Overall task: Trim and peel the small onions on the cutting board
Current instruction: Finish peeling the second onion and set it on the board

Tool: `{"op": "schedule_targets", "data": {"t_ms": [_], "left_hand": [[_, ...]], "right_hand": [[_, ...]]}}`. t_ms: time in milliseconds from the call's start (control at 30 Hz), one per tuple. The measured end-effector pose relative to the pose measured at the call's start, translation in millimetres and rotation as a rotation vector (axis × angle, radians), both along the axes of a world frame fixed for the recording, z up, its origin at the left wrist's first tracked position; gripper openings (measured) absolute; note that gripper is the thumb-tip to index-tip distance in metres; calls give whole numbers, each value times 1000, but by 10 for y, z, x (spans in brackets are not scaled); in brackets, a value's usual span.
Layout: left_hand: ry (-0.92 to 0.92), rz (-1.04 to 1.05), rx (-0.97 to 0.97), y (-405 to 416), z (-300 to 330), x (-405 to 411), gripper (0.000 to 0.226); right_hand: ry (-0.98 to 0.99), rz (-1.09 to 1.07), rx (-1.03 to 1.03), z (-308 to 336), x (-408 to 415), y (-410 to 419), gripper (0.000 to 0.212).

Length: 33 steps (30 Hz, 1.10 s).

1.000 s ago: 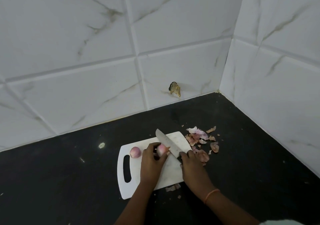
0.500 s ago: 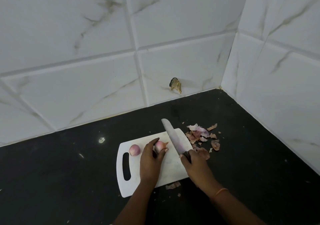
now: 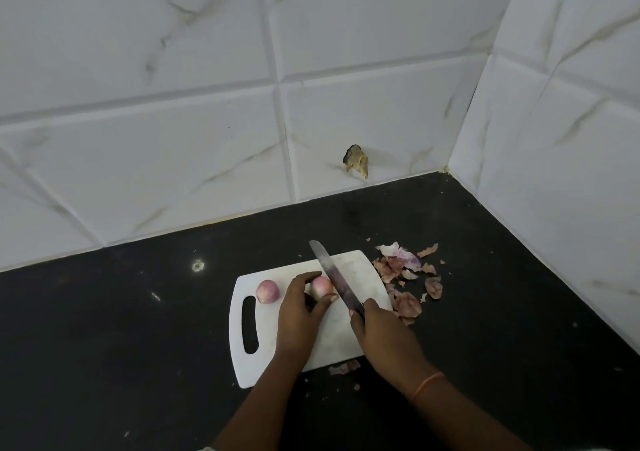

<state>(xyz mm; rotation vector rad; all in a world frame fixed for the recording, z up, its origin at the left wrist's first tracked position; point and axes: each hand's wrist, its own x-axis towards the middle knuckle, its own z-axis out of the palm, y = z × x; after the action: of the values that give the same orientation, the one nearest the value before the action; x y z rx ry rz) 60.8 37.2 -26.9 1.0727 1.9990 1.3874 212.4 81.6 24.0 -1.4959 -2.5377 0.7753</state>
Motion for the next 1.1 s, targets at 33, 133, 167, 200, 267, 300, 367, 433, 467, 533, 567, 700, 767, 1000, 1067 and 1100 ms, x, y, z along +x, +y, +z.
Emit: {"op": "schedule_targets", "data": {"t_ms": [33, 133, 167, 200, 267, 300, 367, 433, 467, 533, 567, 700, 767, 1000, 1067, 1100], "left_hand": [[1, -2, 2, 0, -3, 3, 36], [14, -15, 16, 7, -6, 3, 35], [15, -17, 18, 8, 0, 6, 34], [12, -20, 20, 5, 7, 11, 33], [25, -32, 21, 15, 8, 15, 32], [41, -37, 21, 14, 5, 11, 33], [71, -50, 19, 14, 1, -6, 36], [93, -61, 11, 16, -10, -27, 37], [95, -65, 6, 16, -16, -37, 36], [106, -71, 6, 15, -18, -43, 35], [112, -72, 5, 20, -24, -44, 35], [148, -89, 6, 35, -30, -37, 34], [155, -89, 7, 39, -39, -40, 35], [188, -96, 5, 59, -42, -30, 36], [196, -101, 6, 61, -49, -33, 37], [201, -102, 7, 59, -57, -36, 38]], "right_hand": [[-24, 4, 17, 9, -24, -2, 28], [-84, 12, 27, 46, -92, 21, 28], [-90, 14, 14, 62, -100, 37, 29], [-91, 20, 1, 65, -98, 50, 29], [-81, 40, -19, 52, -80, 81, 27], [-63, 49, -40, 44, -64, 95, 26], [-9, 57, -108, 13, -27, 141, 23], [25, 59, -159, -14, -2, 194, 23], [30, 61, -169, -25, 2, 209, 23], [28, 62, -159, -44, 7, 203, 22], [24, 64, -152, -57, 7, 197, 22], [4, 75, -162, -70, -20, 224, 23], [-18, 78, -156, -85, -43, 234, 24], [-133, 58, -20, -125, -131, 107, 28], [-156, 50, -22, -133, -158, 106, 30], [-168, 49, -18, -143, -169, 105, 32]]}}
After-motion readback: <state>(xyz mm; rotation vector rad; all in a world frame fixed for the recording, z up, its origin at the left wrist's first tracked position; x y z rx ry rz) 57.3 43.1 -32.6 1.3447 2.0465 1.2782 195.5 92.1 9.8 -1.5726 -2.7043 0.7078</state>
